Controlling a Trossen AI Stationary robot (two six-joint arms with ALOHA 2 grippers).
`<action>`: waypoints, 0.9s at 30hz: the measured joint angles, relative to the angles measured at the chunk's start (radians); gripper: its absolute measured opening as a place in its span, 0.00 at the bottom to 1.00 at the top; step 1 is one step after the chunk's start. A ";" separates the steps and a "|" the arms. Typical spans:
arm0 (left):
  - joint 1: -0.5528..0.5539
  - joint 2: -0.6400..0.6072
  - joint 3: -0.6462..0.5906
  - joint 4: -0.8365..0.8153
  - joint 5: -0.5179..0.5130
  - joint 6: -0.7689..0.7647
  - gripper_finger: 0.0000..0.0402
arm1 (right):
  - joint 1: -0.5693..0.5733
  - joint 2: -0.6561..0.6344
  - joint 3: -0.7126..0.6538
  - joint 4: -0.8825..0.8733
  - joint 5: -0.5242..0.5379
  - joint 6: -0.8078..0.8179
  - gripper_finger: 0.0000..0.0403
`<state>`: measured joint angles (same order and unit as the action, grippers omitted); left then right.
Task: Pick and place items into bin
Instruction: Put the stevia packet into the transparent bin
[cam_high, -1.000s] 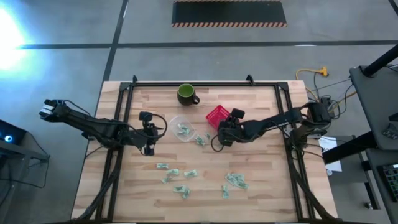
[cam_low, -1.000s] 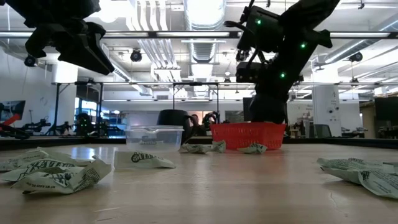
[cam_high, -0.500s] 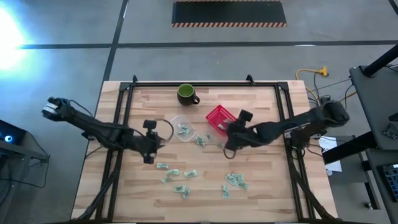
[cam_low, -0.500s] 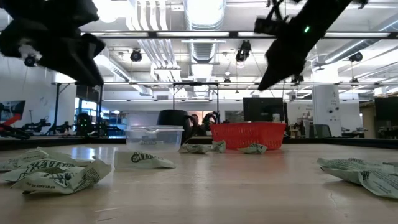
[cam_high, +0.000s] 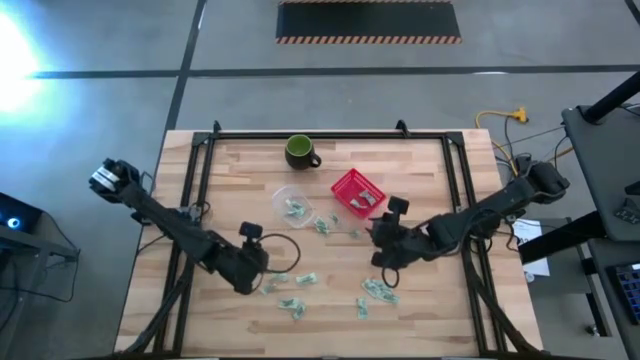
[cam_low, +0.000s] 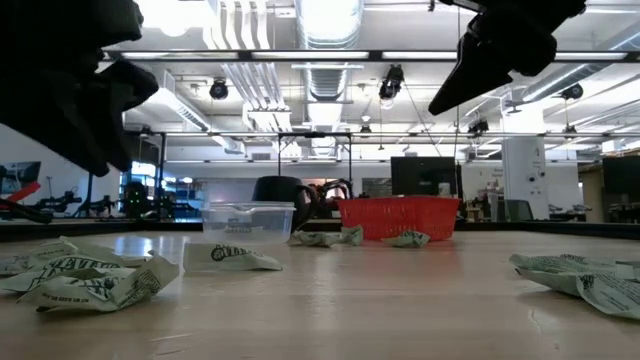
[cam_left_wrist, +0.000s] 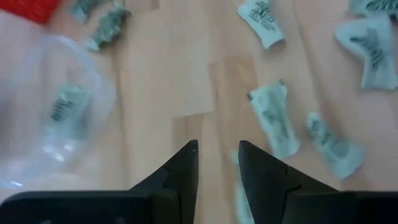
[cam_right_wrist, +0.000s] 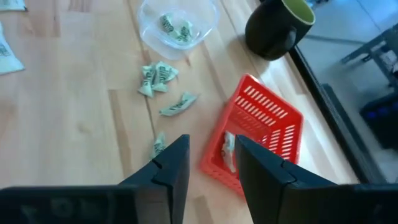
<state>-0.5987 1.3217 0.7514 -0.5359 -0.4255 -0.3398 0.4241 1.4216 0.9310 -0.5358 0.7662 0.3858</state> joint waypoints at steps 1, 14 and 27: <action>-0.002 0.013 0.003 0.001 0.018 -0.026 0.24 | 0.003 0.000 0.000 -0.001 0.000 0.010 0.29; -0.005 0.139 -0.010 -0.005 0.142 -0.117 0.24 | 0.013 0.003 0.000 0.002 -0.015 0.044 0.29; -0.002 0.152 -0.010 0.009 0.106 -0.117 0.24 | 0.013 0.003 0.000 0.004 -0.015 0.042 0.26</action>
<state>-0.6010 1.4733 0.7418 -0.5270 -0.3195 -0.4573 0.4366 1.4246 0.9310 -0.5320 0.7517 0.4278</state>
